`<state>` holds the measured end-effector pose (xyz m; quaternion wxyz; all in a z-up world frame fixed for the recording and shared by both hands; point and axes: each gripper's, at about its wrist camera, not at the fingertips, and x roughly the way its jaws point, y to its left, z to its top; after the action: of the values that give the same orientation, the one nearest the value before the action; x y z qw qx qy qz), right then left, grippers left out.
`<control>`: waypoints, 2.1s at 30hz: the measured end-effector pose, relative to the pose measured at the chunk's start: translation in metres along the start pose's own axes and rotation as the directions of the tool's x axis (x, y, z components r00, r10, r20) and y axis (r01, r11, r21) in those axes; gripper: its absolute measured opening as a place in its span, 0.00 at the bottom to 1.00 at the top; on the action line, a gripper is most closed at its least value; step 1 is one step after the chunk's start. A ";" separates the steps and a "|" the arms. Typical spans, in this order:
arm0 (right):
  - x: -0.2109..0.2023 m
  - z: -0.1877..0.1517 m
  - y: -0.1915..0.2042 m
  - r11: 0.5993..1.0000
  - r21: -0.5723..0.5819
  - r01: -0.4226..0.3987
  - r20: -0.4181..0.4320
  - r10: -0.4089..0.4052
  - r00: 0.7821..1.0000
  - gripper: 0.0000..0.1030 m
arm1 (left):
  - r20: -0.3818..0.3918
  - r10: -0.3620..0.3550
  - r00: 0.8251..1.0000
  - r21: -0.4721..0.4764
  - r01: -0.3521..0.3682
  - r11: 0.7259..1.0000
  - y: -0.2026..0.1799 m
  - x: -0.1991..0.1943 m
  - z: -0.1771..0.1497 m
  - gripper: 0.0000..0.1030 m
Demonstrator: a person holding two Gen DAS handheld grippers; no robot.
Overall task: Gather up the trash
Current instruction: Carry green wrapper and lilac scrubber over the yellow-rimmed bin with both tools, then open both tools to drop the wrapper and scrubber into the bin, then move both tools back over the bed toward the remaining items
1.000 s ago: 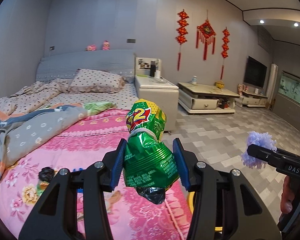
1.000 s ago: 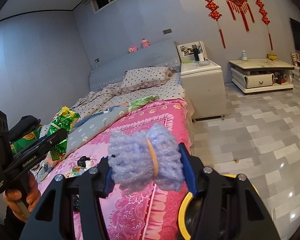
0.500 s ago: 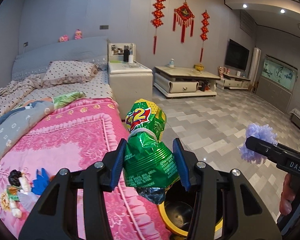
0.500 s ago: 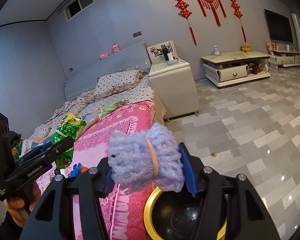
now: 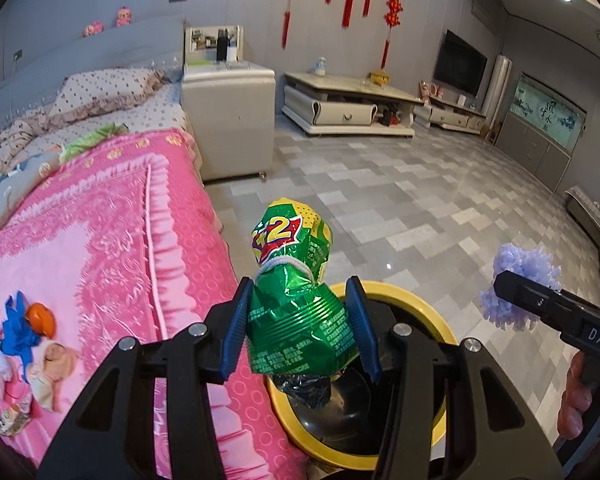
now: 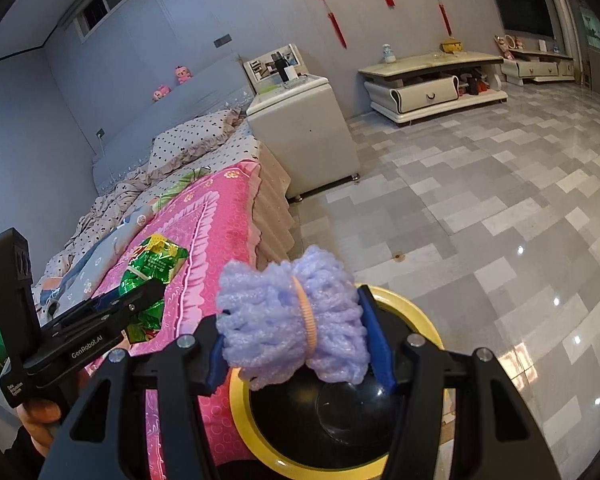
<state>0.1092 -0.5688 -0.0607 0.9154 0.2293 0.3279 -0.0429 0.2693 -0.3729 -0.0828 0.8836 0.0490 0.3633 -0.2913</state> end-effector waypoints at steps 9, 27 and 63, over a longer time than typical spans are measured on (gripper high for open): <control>0.029 -0.030 -0.033 0.998 0.046 0.036 -0.066 -0.033 0.997 0.52 | -0.105 -0.046 0.993 -0.012 0.045 0.999 -0.007 0.043 -0.029 0.44; 0.020 -0.039 -0.043 0.991 0.080 0.109 -0.073 -0.103 0.992 0.65 | -0.067 -0.047 0.997 -0.027 0.046 0.999 0.000 0.016 -0.033 0.71; 0.012 -0.028 0.181 0.968 -0.231 -0.102 -0.036 0.096 0.995 0.89 | 0.148 0.413 0.898 -0.305 -0.356 0.883 0.234 -0.208 -0.073 0.90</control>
<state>0.1437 -0.3934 -0.0166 0.9328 0.1372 0.3302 0.0443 0.2358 -0.0583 -0.0262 0.9553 -0.0314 0.2876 -0.0604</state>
